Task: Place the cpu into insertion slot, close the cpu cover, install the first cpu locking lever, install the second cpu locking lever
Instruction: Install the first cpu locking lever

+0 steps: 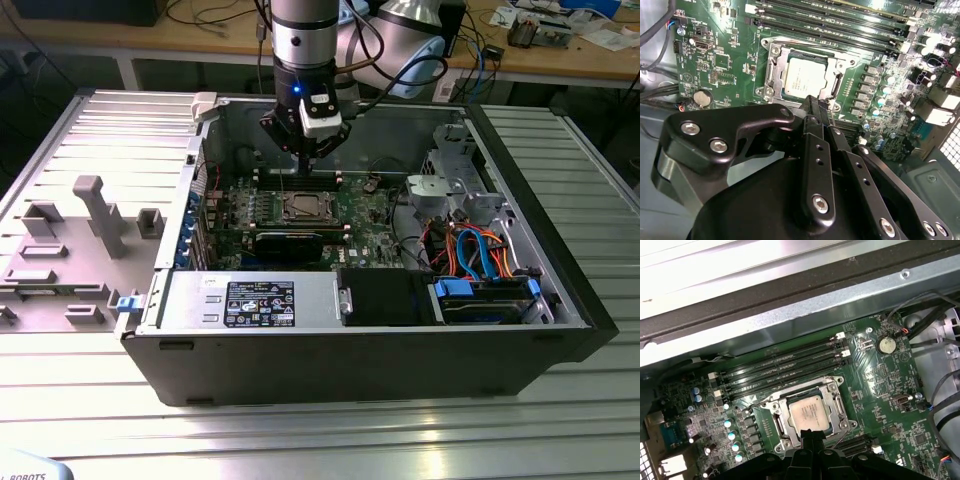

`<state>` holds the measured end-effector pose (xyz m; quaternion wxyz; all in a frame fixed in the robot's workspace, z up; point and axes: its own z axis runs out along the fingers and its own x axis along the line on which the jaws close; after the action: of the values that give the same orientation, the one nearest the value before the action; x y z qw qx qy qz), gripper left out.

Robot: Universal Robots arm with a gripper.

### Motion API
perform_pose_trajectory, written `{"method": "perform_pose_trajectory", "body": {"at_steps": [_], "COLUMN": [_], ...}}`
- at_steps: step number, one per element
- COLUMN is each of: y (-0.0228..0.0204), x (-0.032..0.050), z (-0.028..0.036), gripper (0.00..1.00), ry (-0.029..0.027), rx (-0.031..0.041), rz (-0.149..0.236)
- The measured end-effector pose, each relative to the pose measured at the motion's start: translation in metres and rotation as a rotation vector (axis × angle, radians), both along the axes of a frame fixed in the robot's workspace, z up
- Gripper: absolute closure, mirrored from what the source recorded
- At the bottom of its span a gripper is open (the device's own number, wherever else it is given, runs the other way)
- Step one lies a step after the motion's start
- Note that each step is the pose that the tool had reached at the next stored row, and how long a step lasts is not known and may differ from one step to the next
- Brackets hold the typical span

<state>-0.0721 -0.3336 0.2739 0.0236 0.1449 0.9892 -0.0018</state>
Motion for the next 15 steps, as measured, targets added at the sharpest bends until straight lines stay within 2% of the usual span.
{"method": "perform_pose_trajectory", "body": {"at_steps": [2, 8, 15], "y": [0.0000, 0.0000, -0.0001], "x": [-0.0001, -0.0001, -0.0002], "z": [0.0001, 0.0000, 0.0000], "gripper": [0.89, 0.89, 0.89], "ry": [0.0001, 0.0001, 0.0001], "rx": [-0.0002, -0.0002, -0.0002], "rz": [0.048, 0.159, 0.167]}}
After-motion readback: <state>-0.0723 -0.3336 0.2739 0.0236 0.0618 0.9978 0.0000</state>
